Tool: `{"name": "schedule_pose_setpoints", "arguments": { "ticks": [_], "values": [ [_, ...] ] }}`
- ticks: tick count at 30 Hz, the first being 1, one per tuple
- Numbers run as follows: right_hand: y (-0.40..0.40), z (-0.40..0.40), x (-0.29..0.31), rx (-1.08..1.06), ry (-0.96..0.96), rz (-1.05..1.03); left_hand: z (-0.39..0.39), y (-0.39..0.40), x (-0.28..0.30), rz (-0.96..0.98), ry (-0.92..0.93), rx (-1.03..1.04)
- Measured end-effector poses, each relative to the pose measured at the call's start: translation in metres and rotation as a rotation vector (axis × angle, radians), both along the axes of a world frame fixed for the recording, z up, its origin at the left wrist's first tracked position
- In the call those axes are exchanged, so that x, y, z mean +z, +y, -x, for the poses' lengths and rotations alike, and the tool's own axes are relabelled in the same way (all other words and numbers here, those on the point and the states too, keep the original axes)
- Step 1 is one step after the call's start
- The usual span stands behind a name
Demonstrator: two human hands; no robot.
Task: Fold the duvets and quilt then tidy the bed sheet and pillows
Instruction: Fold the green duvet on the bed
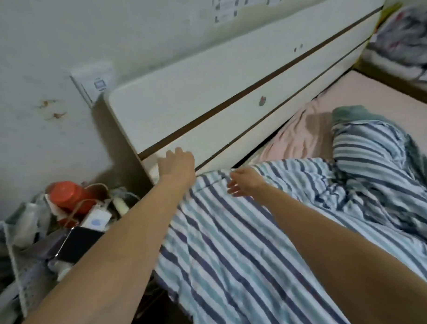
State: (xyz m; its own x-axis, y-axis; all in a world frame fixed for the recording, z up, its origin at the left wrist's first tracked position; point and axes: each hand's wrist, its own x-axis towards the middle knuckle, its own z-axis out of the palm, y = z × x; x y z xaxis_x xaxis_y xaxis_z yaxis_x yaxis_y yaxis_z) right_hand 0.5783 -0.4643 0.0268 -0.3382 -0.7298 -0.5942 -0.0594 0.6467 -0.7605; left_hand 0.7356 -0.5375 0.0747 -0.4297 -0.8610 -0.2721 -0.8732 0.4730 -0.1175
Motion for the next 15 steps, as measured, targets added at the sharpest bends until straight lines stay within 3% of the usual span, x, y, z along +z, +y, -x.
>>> {"name": "schedule_pose_setpoints", "arguments": {
  "ticks": [6,15],
  "values": [
    [0.066,0.124,0.005,-0.091,0.212,-0.118,0.108,0.006,0.009,-0.042,0.119,-0.220],
    [0.114,0.285,0.002,-0.299,0.349,-0.137,0.300,0.032,0.008,-0.051,0.160,-0.508]
  ]
}}
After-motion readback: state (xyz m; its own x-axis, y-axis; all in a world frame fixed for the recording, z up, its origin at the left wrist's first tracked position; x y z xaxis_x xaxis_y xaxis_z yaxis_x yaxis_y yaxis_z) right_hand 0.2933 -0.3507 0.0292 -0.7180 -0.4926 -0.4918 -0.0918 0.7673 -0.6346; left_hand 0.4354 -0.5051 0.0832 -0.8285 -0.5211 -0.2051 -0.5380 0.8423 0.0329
